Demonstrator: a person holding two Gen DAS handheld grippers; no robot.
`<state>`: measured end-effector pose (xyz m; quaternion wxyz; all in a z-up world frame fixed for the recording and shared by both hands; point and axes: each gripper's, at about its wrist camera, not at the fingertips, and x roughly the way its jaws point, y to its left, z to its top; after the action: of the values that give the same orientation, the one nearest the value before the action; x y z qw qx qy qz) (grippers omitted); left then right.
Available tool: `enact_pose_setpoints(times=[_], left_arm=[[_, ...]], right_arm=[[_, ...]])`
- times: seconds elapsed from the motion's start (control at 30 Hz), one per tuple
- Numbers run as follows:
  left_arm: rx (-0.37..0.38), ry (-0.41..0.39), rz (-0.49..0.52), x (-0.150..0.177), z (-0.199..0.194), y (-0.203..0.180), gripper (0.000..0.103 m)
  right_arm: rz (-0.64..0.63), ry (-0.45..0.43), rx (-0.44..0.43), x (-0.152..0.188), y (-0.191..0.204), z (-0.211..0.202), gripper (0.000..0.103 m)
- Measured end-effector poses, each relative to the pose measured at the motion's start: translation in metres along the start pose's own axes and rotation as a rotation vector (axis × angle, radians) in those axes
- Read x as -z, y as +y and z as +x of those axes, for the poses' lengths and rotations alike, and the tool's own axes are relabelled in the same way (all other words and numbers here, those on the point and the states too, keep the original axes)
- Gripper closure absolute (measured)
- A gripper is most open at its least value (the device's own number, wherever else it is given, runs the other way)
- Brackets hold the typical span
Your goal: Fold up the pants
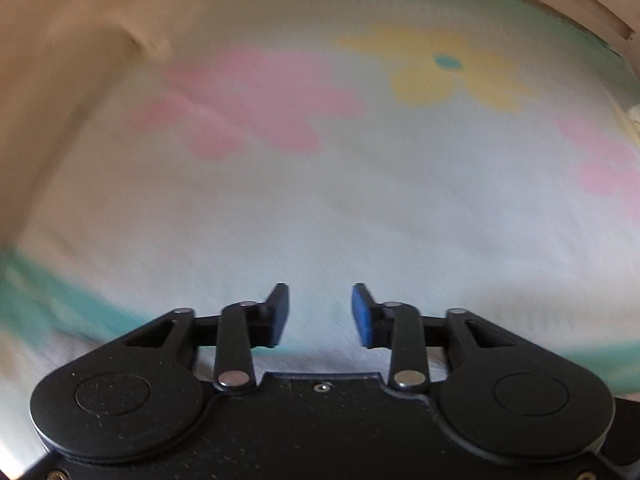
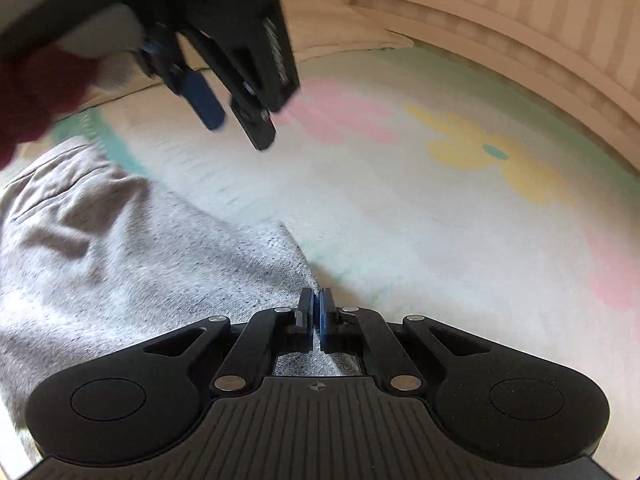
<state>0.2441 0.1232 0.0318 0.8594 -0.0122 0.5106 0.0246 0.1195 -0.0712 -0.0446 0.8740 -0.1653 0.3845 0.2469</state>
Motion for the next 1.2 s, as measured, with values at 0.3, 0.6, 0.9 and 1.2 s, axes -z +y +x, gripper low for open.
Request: enact_pose_setpoints(times=[0.3,0.6,0.9,1.2], left_arm=[[0.097,0.111,0.072,0.029,0.013,-0.003,0.053],[0.076,0.164,0.113,0.05,0.028,-0.004,0.053],[-0.101,0.147,0.184,0.071,0.038,0.013,0.042],[0.007,0.095,0.26,0.096,-0.008,-0.011,0.046]], right_arm=[[0.222,0.028,-0.034,-0.006,-0.028,0.005,0.097],[0.359,0.052,-0.064,0.004,-0.054,-0.024,0.097],[0.4,0.19,0.07,0.04,-0.079,-0.009,0.097],[0.496,0.171,0.111,0.049,-0.102,-0.043,0.097]])
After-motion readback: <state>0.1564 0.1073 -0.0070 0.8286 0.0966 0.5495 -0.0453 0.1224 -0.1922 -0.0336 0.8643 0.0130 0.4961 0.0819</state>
